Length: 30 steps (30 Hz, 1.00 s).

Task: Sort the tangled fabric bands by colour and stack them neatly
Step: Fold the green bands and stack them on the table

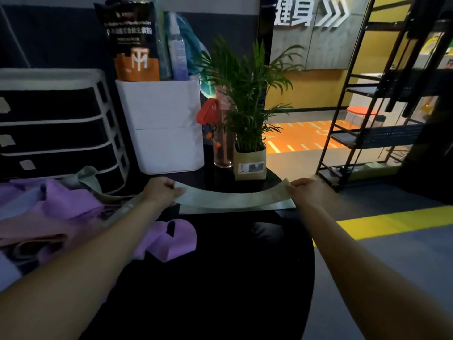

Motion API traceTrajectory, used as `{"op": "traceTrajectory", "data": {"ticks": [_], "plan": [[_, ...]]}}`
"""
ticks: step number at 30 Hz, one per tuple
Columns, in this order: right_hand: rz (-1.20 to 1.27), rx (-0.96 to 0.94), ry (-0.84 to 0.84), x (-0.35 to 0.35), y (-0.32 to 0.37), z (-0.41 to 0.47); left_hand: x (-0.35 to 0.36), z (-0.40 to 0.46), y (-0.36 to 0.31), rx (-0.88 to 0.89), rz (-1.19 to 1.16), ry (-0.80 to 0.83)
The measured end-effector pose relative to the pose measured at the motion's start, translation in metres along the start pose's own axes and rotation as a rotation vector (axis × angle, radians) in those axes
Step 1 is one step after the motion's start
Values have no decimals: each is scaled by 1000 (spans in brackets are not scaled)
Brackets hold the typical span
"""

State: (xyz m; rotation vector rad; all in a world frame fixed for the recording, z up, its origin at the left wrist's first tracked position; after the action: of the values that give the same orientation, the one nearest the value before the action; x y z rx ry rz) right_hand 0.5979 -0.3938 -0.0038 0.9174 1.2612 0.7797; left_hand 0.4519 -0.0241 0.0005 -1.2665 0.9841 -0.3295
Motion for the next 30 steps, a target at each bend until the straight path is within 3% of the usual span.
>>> {"op": "traceTrajectory", "data": {"ticks": [9,18,20,24,30], "plan": [[-270,-192,-72,8,-4,-1,19,5,10,102,266,-17],[-513,-223,-127,6,-2,-17,23,-12,17,133,183,29],[-492,-320,-42,20,13,-32,27,-16,17,161,232,62],[-458,-528,299,70,28,-70,31,-24,19,206,295,77],[-476,-581,360,76,28,-80,32,-28,15,278,341,45]]}}
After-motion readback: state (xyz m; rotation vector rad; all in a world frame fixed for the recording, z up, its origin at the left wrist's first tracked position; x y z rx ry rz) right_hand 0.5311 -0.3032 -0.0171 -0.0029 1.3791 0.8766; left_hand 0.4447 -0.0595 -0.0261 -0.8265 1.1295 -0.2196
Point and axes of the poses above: each hand's wrist, its own z-axis towards the middle knuckle, its own x-axis out of the palm, y = z × x, the point moved 10 cm from there along z, towards the middle knuckle, and after that the axes turned 1 degree about -y, right-handed, at the moved point
